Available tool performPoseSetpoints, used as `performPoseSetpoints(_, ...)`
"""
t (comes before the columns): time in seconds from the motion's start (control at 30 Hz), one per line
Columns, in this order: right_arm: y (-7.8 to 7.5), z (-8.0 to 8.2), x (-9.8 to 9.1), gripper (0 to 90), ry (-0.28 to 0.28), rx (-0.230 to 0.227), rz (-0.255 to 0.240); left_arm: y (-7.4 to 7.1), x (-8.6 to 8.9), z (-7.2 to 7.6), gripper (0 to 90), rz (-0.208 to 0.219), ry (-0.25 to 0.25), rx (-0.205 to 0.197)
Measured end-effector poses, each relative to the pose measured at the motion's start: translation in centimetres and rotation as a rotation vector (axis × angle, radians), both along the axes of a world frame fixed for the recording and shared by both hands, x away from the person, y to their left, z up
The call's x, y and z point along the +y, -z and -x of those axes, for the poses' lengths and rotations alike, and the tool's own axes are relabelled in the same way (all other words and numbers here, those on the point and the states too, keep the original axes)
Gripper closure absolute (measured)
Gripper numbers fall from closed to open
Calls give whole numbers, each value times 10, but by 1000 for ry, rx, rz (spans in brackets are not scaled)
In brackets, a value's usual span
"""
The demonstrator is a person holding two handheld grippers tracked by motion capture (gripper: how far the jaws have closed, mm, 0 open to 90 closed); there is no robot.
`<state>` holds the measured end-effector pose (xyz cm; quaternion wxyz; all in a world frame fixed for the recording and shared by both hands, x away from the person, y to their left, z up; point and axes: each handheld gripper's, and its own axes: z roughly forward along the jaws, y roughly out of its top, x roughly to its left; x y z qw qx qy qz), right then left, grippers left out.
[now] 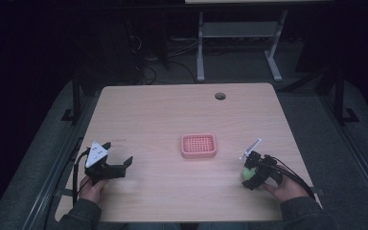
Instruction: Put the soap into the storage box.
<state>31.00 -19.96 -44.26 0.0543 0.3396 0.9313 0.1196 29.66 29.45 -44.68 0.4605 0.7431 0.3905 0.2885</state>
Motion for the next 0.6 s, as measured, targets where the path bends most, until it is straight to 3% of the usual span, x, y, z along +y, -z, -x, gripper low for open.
performPoseSetpoints(0.6, -1, 0, 0, 258, -12, 4, 5, 0, 0, 0, 0, 5, 1, -3)
